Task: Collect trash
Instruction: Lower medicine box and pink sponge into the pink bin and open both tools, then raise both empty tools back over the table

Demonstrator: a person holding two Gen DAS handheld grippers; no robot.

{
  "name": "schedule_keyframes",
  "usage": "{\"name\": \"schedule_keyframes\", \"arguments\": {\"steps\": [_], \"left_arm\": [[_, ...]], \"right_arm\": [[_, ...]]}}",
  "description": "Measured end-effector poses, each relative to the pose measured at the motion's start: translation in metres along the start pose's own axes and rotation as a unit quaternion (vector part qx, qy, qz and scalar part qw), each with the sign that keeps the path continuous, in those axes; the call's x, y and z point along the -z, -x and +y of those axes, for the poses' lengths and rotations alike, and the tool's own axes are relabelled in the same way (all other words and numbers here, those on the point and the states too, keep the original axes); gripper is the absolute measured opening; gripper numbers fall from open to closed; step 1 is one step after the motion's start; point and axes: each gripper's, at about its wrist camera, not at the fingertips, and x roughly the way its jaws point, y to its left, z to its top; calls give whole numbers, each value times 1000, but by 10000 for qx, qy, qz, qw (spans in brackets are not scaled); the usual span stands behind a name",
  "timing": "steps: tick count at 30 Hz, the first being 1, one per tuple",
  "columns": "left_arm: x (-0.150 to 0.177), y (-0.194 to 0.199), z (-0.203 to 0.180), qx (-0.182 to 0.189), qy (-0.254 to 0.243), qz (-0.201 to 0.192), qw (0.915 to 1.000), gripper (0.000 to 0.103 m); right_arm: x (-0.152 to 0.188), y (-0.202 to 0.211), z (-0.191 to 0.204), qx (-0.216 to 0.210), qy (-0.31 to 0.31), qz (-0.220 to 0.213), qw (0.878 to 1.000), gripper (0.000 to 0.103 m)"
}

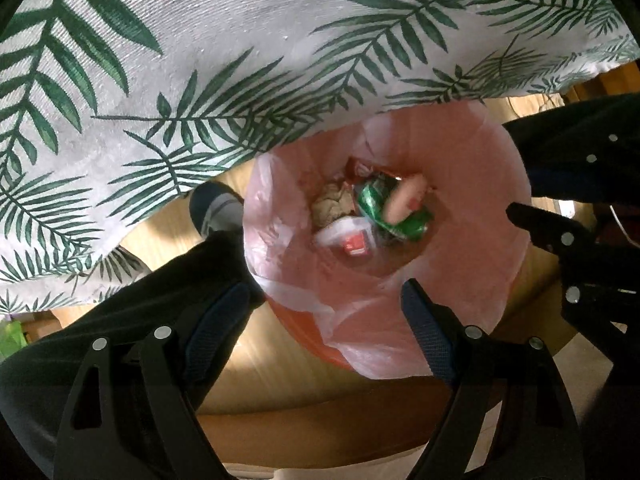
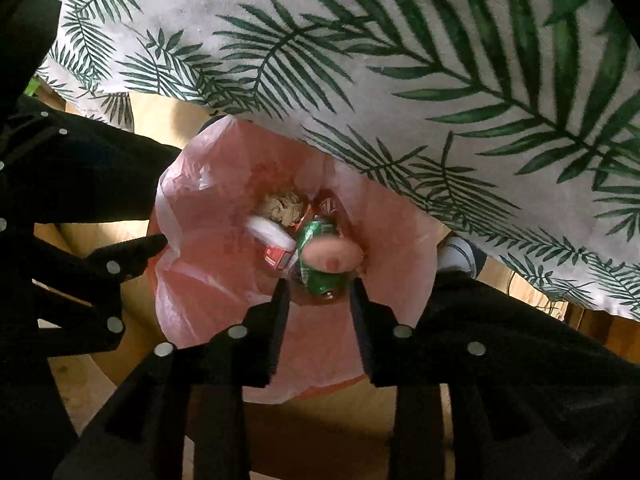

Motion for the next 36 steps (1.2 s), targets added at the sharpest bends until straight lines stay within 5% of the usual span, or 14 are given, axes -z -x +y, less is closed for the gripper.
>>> {"name": "schedule_keyframes", "arguments": {"steps": [10,19,28,36], "left_arm": [[13,36,6,83,128,-465,9988,88],[44,142,8,78,80,-1498,9887,88],[59,302,3,-55,-129,-3025,9530,97],[-3,409,32,-183,35,-3963,9179,97]], "right_arm": [[9,52,-1,80,-41,-494,9987,72],[26,176,9,130,-41,-1584,9873,91],[27,334,-1,319,6,-3017,9529,98],[-33,423,-40,559,3,-3776,9243,98]]}}
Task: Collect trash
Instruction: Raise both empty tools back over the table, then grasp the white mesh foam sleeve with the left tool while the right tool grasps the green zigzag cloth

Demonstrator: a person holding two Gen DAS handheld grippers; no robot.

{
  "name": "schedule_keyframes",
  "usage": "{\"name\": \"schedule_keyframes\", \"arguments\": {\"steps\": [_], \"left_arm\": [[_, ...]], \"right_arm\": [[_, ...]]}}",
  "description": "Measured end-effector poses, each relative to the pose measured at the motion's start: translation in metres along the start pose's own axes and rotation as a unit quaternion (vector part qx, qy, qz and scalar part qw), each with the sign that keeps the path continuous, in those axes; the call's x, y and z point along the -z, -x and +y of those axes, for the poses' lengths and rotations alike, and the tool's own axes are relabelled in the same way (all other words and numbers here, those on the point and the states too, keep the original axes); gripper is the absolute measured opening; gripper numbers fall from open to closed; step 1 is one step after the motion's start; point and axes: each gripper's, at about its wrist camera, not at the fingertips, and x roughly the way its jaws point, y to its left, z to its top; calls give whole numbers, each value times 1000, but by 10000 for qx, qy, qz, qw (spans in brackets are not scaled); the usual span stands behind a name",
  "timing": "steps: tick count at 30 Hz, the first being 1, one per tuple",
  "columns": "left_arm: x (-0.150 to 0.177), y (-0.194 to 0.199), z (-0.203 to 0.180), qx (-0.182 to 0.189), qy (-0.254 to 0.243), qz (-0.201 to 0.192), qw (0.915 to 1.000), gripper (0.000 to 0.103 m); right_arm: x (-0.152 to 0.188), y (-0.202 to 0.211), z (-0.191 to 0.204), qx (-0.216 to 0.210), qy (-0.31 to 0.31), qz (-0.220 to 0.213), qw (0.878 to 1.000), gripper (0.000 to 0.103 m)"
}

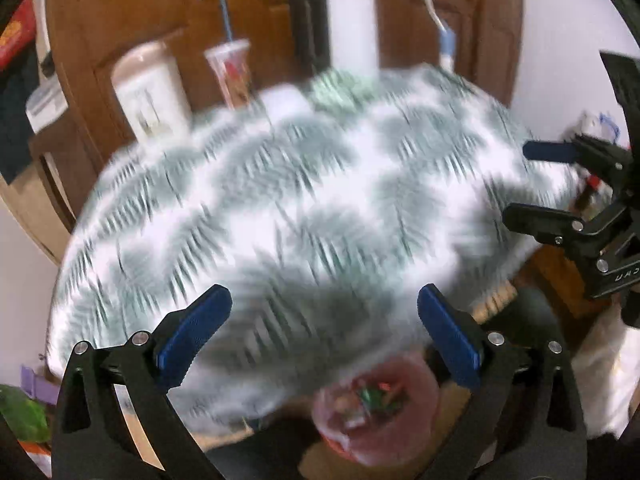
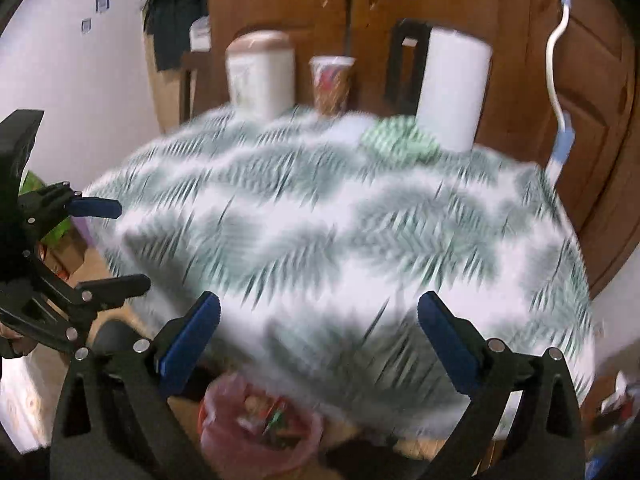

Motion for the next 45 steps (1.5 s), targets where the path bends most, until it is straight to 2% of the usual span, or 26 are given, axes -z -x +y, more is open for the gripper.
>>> {"name": "schedule_keyframes", "arguments": {"steps": [5,7,11,16,23,25,27,29,31,33,36,40,45], "left_arm": [[-73,-47,24,-314,42,-159,9994,97],[-102,-74,35,-413,130,-145,9990,97],[-146,-136,61,-524,373,97,9979,97],[-169,-190,80,-540,643,307,9960,97],[-185,-217,82,-518,596,272,9965,97],[-189,-221,82,-513,607,262,9965,97],[-191,-226,82,-515,617,263,9964,97],[-192,-230,83,-484,642,280,9964,97],[-192,-233,82,-478,640,295,9964,97],[-192,-236,81,-445,659,303,9964,97],[-196,-243,76,-426,670,316,9963,97],[-208,-255,61,-442,550,335,9969,97],[-221,-286,50,-596,513,590,9952,97]], "right_arm": [[-64,-41,-33,379,63,-265,9989,98],[-90,-71,-50,432,34,-215,9988,98],[-120,-123,-71,634,20,-54,9980,98],[-148,-181,-94,692,-104,163,9974,98],[-164,-230,-106,664,-246,437,9965,98],[-164,-238,-105,733,-234,515,9957,92],[-162,-248,-105,701,-262,632,9952,70],[-157,-260,-104,548,-349,836,9944,56],[-156,-260,-104,483,-404,758,9951,50],[-154,-255,-104,349,-442,718,9958,25],[-151,-242,-107,459,-374,676,9960,17],[-140,-217,-114,713,-231,552,9957,17],[-128,-217,-121,746,-154,644,9950,18]]}}
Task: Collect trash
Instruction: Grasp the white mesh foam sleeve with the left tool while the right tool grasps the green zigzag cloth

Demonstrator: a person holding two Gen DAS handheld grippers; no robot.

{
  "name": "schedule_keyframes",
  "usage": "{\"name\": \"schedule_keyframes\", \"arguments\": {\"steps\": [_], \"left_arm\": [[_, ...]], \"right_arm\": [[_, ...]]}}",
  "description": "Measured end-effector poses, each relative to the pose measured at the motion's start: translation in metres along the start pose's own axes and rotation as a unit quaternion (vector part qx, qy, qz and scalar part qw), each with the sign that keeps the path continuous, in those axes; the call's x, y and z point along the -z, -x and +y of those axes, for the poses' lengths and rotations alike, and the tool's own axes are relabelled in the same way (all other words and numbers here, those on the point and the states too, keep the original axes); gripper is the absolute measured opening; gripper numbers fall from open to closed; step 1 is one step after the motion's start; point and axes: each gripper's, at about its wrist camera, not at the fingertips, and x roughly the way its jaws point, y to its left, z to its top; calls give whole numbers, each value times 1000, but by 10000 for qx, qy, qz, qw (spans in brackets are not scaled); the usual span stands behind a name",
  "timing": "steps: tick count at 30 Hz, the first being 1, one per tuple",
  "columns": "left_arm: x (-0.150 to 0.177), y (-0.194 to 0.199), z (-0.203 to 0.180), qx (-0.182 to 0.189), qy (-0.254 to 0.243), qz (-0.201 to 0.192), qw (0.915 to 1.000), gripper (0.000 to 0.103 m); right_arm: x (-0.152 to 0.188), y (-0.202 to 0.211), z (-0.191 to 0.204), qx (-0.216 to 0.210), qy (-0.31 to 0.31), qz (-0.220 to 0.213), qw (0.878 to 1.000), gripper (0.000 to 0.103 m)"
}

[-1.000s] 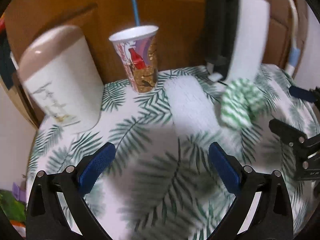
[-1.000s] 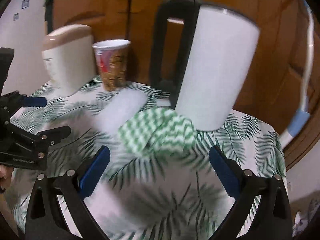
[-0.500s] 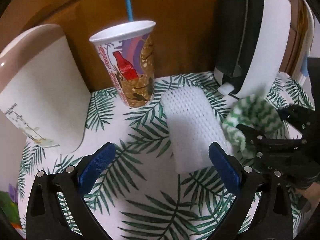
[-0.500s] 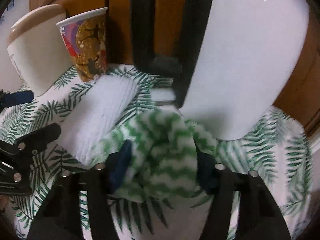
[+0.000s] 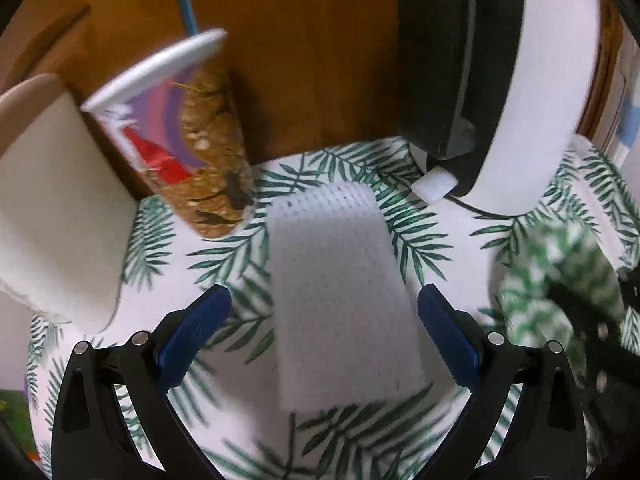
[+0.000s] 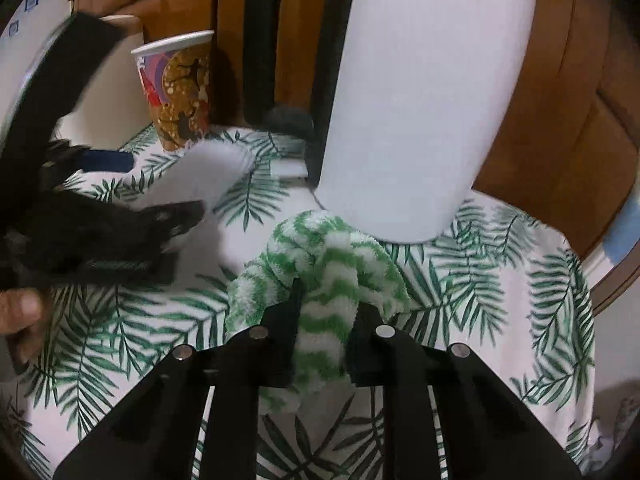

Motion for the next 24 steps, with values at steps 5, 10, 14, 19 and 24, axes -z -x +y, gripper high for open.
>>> {"name": "schedule_keyframes", "arguments": {"steps": [5,10,14,19,24], "left_arm": [[-5,-17,-1,35,36,117,9999,88],[-5,-15,-2,181,0,55,9998,66],[1,-5,-7,135,-110,-24,9998,36],[14,8,3,366,29,-65,9993,27],[40,42,6,524,-7,-234,9984,27]], "right_arm": [[2,-5,-2,-96,-36,24,9999,19],[1,-6,-4,-129,-65,67,9999,23],[0,-7,0,-49,46,83,9999,24],[-3,-10,4,-51,150,39,9999,22],[0,7,5,-116,67,-149,9998,18]]}}
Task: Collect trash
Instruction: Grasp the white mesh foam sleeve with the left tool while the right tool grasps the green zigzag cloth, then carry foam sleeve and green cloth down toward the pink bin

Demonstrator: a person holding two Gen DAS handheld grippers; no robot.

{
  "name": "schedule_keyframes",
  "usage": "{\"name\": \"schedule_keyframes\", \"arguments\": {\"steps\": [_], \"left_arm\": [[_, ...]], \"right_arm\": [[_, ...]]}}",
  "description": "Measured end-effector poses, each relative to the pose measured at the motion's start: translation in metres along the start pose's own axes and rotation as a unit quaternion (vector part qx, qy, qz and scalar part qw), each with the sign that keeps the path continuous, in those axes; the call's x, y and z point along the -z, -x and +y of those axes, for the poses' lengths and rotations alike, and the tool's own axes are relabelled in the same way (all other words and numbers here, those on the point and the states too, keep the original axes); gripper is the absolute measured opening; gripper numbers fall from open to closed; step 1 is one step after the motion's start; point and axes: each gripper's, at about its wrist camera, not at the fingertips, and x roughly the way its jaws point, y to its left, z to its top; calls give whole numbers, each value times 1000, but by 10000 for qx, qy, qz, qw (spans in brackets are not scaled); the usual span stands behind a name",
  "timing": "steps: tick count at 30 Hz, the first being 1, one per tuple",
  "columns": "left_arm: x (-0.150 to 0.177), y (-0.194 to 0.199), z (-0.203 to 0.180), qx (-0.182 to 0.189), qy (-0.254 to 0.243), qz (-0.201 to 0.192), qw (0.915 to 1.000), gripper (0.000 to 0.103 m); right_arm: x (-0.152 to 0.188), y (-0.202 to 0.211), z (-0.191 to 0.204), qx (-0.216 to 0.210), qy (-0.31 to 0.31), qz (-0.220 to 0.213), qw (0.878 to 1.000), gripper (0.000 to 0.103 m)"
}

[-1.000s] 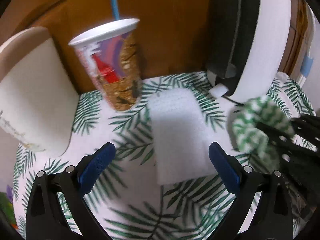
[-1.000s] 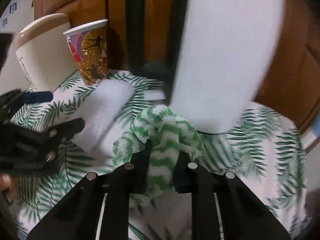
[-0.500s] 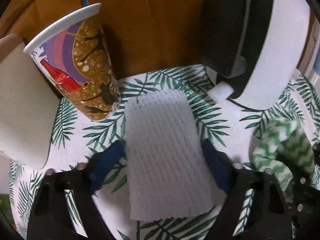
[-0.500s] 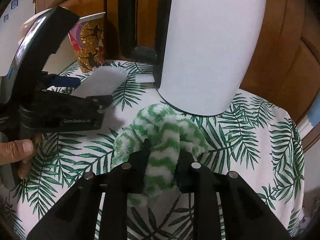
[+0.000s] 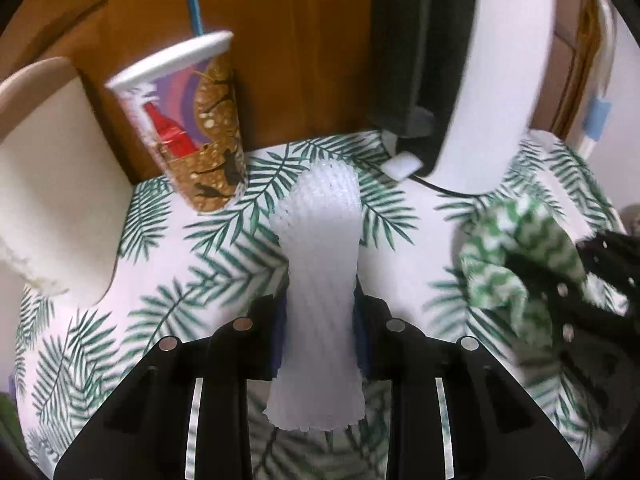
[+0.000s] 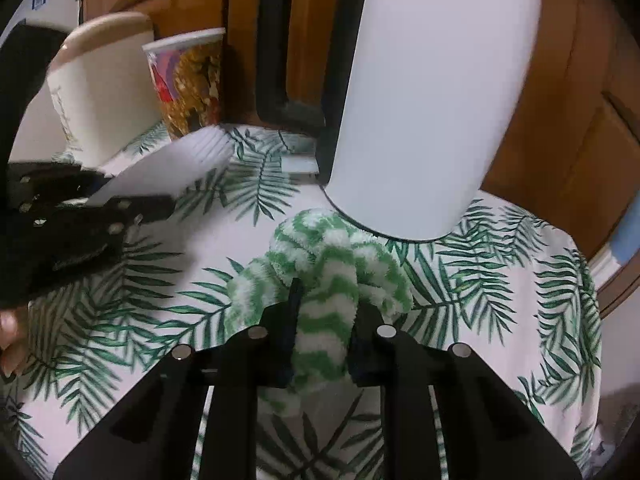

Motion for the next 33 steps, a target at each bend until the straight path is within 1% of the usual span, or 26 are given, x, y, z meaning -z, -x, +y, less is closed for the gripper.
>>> {"name": "schedule_keyframes", "arguments": {"steps": [3,5,9,11,15,18,20,24,27,29,31,33], "left_arm": [[14,23,0,52,-62,-117,9999,27],[28,45,0,109,-102,-214,9997,27],[54,77,1,197,-167,-310,9992,27],[75,96,1,238,-206,-368,9988,27],[114,126,4,300,-237,-438,9983,27],[153,147,3,322,-275,-407,9983,27],[170,161,-1,357,-275,-378,9983,27],[215,174,-6,400,-298,-238,9985,27],[242,178,-10,411,-340,-127,9985,27],[266,180,-16,366,-410,-66,9985,27],[283,179,-20,312,-465,-12,9984,28],[300,179,-26,207,-540,-46,9983,28]], "right_arm": [[2,23,6,-29,30,-134,9999,18],[6,46,11,-21,74,-256,9996,18],[22,90,29,-103,161,-406,9990,18],[34,110,36,-172,197,-464,9986,18],[70,153,54,-376,202,-578,9974,18],[97,174,71,-510,227,-607,9966,18],[115,186,82,-604,250,-621,9959,18],[152,202,104,-829,296,-580,9944,18],[180,207,121,-1012,339,-451,9933,18],[199,204,131,-1126,356,-331,9925,18],[217,199,140,-1222,366,-220,9916,18],[237,191,148,-1326,334,-82,9906,18]]}}
